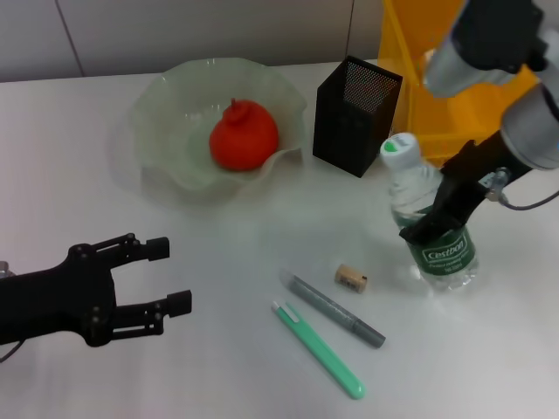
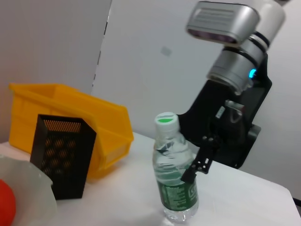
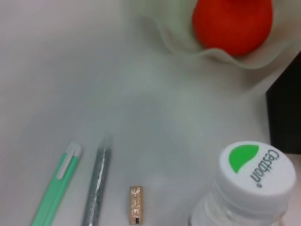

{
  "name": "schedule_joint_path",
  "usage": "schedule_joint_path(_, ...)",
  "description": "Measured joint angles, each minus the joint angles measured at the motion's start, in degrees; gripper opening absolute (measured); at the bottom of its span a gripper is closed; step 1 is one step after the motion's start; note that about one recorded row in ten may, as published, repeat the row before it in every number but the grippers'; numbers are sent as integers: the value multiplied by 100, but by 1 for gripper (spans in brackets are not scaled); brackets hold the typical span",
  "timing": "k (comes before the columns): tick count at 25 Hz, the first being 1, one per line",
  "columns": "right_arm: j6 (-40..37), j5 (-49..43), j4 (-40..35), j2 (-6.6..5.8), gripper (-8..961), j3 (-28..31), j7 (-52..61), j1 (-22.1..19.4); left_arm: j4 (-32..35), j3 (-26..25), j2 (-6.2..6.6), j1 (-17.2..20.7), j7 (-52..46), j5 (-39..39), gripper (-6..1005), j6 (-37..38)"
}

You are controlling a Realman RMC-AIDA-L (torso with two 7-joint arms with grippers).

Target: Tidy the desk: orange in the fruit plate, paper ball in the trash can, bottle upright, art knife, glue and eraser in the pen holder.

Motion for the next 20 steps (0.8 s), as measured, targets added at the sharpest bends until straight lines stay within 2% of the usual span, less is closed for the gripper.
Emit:
schedule_joint_path(6, 61, 633, -552, 9, 787, 331, -329, -442, -1, -119, 0, -126, -49, -27, 838, -21)
schedule_joint_path(11, 64, 1215, -707, 2, 787, 566, -823, -628, 0, -210, -17, -234, -64, -38, 837, -35)
schedule_joint_path(17, 177, 2070, -436, -1, 787, 814, -1650, -702, 0, -478, -39, -433, -129, -38, 837, -162)
schedule_joint_path(20, 322, 2494, -41, -11, 787, 976, -2179, -710, 8, -600, 20, -582, -307, -32, 837, -251)
